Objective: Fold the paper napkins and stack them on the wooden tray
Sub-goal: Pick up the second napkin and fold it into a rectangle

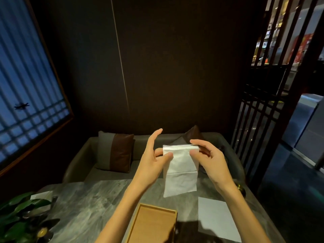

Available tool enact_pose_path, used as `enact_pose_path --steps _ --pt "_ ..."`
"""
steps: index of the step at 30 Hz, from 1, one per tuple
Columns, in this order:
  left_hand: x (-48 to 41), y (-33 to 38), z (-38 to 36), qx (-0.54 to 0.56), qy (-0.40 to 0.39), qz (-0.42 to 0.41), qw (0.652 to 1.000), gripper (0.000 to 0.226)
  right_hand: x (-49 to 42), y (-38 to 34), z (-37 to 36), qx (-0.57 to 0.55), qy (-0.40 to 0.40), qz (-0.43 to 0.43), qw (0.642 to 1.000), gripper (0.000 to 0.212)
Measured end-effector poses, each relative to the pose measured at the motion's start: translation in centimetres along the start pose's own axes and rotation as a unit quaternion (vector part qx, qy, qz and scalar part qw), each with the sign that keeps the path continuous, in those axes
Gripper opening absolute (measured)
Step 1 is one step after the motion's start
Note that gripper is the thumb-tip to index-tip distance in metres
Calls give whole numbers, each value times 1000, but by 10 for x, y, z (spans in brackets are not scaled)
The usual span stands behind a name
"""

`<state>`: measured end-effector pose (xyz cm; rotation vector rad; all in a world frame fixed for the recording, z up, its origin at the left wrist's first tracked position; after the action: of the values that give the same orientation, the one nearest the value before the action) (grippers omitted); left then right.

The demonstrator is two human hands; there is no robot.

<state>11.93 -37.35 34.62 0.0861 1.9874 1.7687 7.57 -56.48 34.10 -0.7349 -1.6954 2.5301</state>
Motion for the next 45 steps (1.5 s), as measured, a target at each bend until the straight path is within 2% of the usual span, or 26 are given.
enact_pose_path --steps 3,5,10,13,16,18,22,25,28,31,33,35,37,38,40,42,45 --pt "-1 14 3 -127 18 -72 989 29 1 -1 4 21 -4 16 1000 28" --pt "-1 18 4 -170 29 -81 982 16 1 -5 7 55 3 28 998 28" --pt "-2 25 6 -265 64 -124 954 10 -3 -13 8 153 12 49 987 19" --pt "-4 26 9 -251 62 -126 958 6 -7 -18 10 184 21 69 980 10" --pt "-9 19 13 -133 32 -76 988 6 -11 -19 12 146 13 70 987 8" --pt "-10 10 12 -58 1 -29 998 20 -13 -19 12 118 3 56 991 9" --pt "-7 -14 9 -69 -50 55 995 63 -15 -16 10 91 6 42 995 19" --pt "-10 -19 11 -64 -31 45 996 71 -15 -12 8 69 -18 15 997 30" --pt "-13 -18 15 -43 -5 31 999 62 -6 -11 2 47 -82 19 995 43" --pt "-14 -12 13 -18 -1 12 1000 38 4 -4 -2 60 -114 17 992 40" --pt "-15 -9 11 -60 5 -10 998 24 8 0 -5 88 -146 13 985 38" --pt "-15 -10 11 -79 7 -3 997 17 11 1 -7 106 -178 9 978 48" --pt "-14 -14 12 -41 -7 38 998 17 12 1 -8 128 -192 10 973 55" --pt "-13 -14 12 -31 -34 55 997 23 11 1 -8 141 -190 14 972 56" --pt "-11 -14 6 -69 -106 77 989 47 9 1 -6 166 -173 22 971 51" --pt "-10 -13 1 -148 -152 81 974 59 8 2 -4 176 -155 16 972 43" --pt "-11 -3 0 -232 -131 22 964 36 7 -1 -4 184 -135 15 973 33"
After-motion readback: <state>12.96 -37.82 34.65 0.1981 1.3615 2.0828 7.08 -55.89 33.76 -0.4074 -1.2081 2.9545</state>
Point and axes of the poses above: each hand's wrist, its own x-axis away from the middle knuckle, its own z-axis out of the back of the hand, y = z × x, the point moved 6 cm from there along -x, towards the middle knuckle, and after that the axes turned 13 degrees about x, right-handed, at the moved point
